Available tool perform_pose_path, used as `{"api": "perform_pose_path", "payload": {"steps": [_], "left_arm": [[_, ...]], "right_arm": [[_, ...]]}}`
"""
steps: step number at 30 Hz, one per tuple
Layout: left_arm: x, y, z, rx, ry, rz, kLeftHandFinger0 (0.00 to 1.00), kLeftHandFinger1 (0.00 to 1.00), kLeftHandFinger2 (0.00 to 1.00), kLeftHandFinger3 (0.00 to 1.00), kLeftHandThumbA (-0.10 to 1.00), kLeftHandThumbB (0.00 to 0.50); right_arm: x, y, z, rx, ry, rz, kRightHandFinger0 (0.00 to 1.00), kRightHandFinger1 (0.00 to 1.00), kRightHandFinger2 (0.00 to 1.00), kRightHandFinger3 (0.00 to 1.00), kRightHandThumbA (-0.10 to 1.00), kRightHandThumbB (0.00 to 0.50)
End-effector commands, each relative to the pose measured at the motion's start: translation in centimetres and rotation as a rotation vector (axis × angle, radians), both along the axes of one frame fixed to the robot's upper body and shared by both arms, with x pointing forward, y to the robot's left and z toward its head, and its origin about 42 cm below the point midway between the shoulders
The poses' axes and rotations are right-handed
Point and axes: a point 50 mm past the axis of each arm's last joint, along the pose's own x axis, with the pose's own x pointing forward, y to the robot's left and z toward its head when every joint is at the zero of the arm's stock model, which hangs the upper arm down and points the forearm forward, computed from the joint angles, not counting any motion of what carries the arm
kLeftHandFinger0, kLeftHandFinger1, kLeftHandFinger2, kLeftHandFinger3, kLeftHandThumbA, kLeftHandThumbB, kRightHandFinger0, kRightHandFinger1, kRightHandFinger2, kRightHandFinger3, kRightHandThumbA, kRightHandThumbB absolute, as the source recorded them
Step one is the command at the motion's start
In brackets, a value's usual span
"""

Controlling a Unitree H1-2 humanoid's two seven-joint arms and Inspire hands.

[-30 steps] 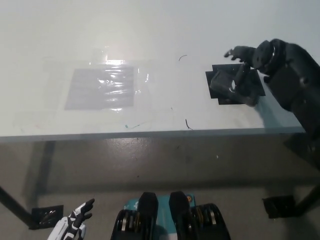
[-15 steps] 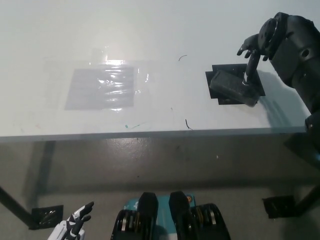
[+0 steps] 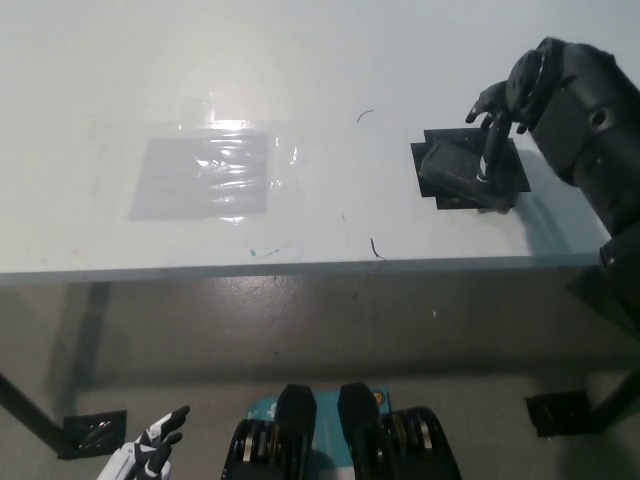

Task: A whiteboard eraser is kept on the black marked spot on the table infront of the robot and the robot uses its right hand to swipe it back and forth on the table twice to clean it

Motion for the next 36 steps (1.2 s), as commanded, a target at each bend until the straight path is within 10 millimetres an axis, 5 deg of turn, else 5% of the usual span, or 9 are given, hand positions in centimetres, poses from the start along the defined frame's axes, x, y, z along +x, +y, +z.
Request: {"api": "perform_pose_path", "payload": {"steps": [1, 12, 13, 14, 15, 17, 21, 26, 36], "left_arm": [[-0.3, 0.3, 0.5, 0.022, -0.055, -0.031, 1.0, 1.0, 1.0, 1.0, 0.92, 0.5], [-0.3, 0.0, 0.9, 0.022, -0.069, -0.047, 1.0, 1.0, 1.0, 1.0, 0.92, 0.5], [-0.3, 0.0, 1.0, 0.021, -0.074, -0.048, 1.0, 1.0, 1.0, 1.0, 0.92, 0.5], [-0.2, 0.0, 1.0, 0.02, -0.075, -0.049, 1.0, 1.0, 1.0, 1.0, 0.92, 0.5], [-0.2, 0.1, 1.0, 0.021, -0.073, -0.049, 1.0, 1.0, 1.0, 1.0, 0.92, 0.5], [-0.2, 0.1, 1.1, 0.03, -0.074, -0.048, 1.0, 1.0, 1.0, 1.0, 0.93, 0.5], [0.3, 0.3, 1.4, 0.04, -0.079, -0.05, 1.0, 1.0, 1.0, 1.0, 0.93, 0.5], [0.4, 0.3, 1.3, 0.051, -0.096, -0.065, 1.0, 1.0, 1.0, 1.0, 0.89, 0.5], [0.6, 0.4, 1.4, 0.066, -0.078, -0.073, 1.0, 1.0, 1.0, 1.0, 0.83, 0.5]], "right_arm": [[0.0, 1.1, -0.1, -0.064, -0.044, 0.0, 1.0, 1.0, 1.0, 1.0, 1.0, 0.323], [-1.3, 2.0, -5.2, -0.361, -0.076, 0.0, 1.0, 1.0, 1.0, 1.0, 1.0, 0.288], [-1.3, 1.9, -5.4, -0.346, -0.118, -0.03, 1.0, 1.0, 1.0, 1.0, 0.95, 0.236], [-1.2, 1.7, -5.5, -0.317, -0.179, -0.056, 1.0, 1.0, 1.0, 1.0, 0.58, 0.288], [-1.2, 1.6, -5.6, -0.287, -0.235, -0.08, 1.0, 1.0, 1.0, 1.0, 0.47, 0.302], [-1.1, 1.2, -5.9, -0.192, -0.401, -0.114, 0.48, 0.57, 0.68, 1.0, -0.06, 0.305], [-0.6, 1.5, -4.3, -0.192, -0.519, -0.088, 0.09, 0.21, 0.45, 1.0, -0.1, 0.258], [0.0, 1.8, -2.1, -0.17, -0.6, -0.066, 0.4, 0.48, 0.65, 1.0, -0.1, 0.226], [0.4, 0.3, -1.0, -0.122, -0.611, -0.104, 0.31, 0.42, 0.58, 1.0, -0.1, 0.26]]}}
